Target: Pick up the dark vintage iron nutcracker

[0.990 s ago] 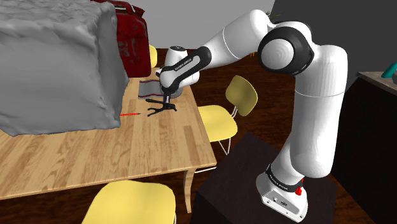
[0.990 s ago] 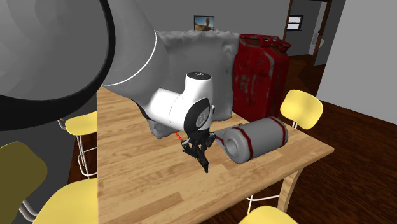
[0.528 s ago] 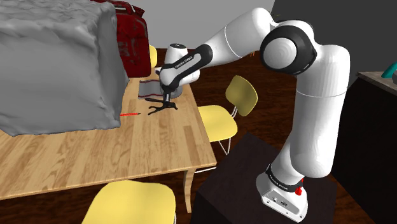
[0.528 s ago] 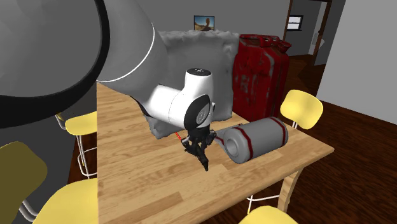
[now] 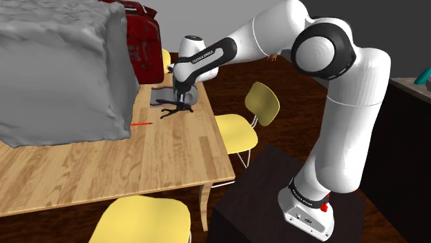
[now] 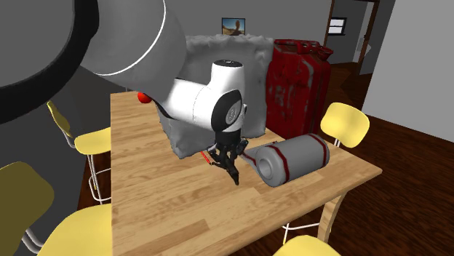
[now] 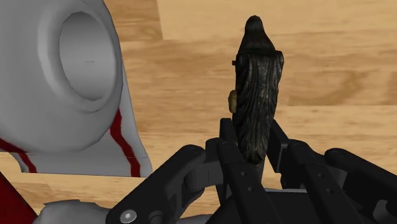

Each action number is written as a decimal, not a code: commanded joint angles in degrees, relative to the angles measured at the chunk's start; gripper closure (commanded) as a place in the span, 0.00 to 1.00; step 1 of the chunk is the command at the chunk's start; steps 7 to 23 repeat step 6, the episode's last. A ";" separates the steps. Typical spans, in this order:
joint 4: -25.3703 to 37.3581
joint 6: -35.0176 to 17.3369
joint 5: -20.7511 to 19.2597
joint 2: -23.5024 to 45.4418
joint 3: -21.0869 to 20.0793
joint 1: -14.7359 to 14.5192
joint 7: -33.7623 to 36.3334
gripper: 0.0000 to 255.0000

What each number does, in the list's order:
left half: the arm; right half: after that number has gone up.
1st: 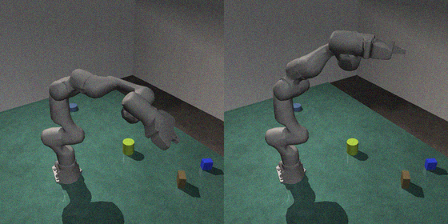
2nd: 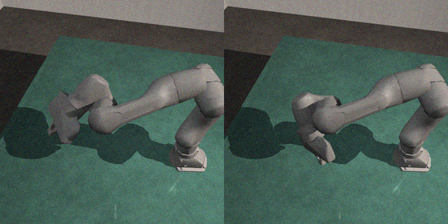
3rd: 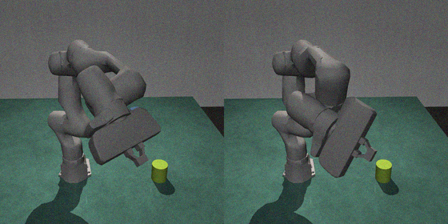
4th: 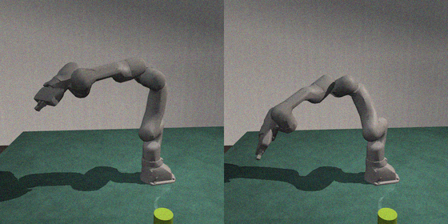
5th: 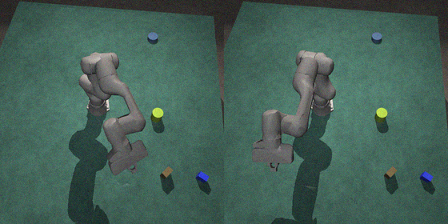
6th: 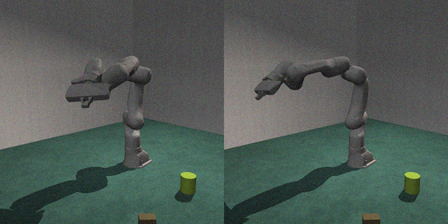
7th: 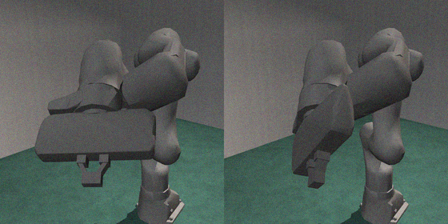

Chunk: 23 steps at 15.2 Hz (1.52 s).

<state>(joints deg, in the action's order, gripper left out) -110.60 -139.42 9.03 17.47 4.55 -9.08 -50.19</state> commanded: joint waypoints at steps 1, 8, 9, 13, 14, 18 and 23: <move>0.34 1.16 -0.28 -0.82 0.08 -0.12 0.34 1.00; 1.24 3.23 -0.67 -2.01 0.22 -0.19 0.73 1.00; 1.24 3.23 -0.67 -2.01 0.22 -0.19 0.73 1.00; 1.24 3.23 -0.67 -2.01 0.22 -0.19 0.73 1.00; 1.24 3.23 -0.67 -2.01 0.22 -0.19 0.73 1.00; 1.24 3.23 -0.67 -2.01 0.22 -0.19 0.73 1.00; 1.24 3.23 -0.67 -2.01 0.22 -0.19 0.73 1.00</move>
